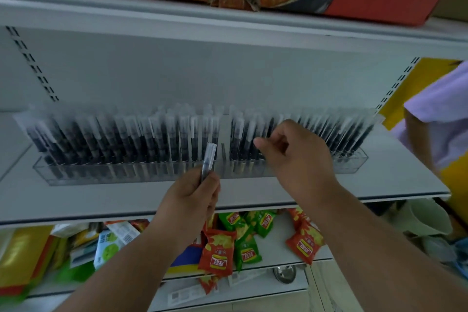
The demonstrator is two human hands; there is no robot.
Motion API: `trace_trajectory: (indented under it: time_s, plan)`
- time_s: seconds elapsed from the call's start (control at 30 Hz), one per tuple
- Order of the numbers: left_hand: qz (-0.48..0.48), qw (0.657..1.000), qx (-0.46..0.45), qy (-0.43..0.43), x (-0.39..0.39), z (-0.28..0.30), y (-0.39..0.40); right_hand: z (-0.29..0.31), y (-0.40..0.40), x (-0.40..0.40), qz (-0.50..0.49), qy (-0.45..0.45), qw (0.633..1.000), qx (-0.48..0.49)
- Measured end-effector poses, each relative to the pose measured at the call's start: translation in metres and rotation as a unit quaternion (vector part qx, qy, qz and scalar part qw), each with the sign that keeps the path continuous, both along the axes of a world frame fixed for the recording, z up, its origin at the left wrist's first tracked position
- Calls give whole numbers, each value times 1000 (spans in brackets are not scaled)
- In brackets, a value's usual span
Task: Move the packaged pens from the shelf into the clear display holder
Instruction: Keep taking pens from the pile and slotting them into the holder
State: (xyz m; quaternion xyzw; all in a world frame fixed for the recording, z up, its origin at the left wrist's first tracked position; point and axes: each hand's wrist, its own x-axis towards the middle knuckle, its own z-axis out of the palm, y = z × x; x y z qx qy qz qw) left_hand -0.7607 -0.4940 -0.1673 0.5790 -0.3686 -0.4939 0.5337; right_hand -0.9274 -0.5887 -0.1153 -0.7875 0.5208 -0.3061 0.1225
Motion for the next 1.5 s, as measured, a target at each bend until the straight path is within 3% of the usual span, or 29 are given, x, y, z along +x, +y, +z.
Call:
trace_trajectory:
  time_s: [0.1, 0.17, 0.27, 0.37, 0.47, 0.57, 0.67, 0.93, 1.5]
  plan:
    - [-40, 995, -25, -92, -6, -2, -7, 7, 15, 3, 78, -101, 989, 80]
    - [-72, 977, -52, -196, -17, 2, -12, 9, 19, 5, 122, -116, 979, 116]
    - [-79, 949, -112, -284, -32, 10, -16, 11, 22, 2, 112, -144, 972, 148]
    - [-73, 918, -139, -365, -35, 11, -19, 13, 22, -7, 77, -256, 949, 166]
    - [-15, 885, -155, -439, -27, 0, -19, 17, 13, -21, 30, -322, 942, 84]
    - [40, 822, -203, -530, -18, -11, -18, 21, 1, -32, 22, -297, 954, -23]
    - [29, 772, -168, -613, -17, -17, -23, 18, -6, -31, 44, -237, 967, -76]
    - [8, 743, -136, -656, -17, -24, -25, 5, -18, -18, 87, -53, 992, -70]
    - [46, 745, -127, -653, -24, -22, -29, -12, -26, -10, 79, -23, 996, -32]
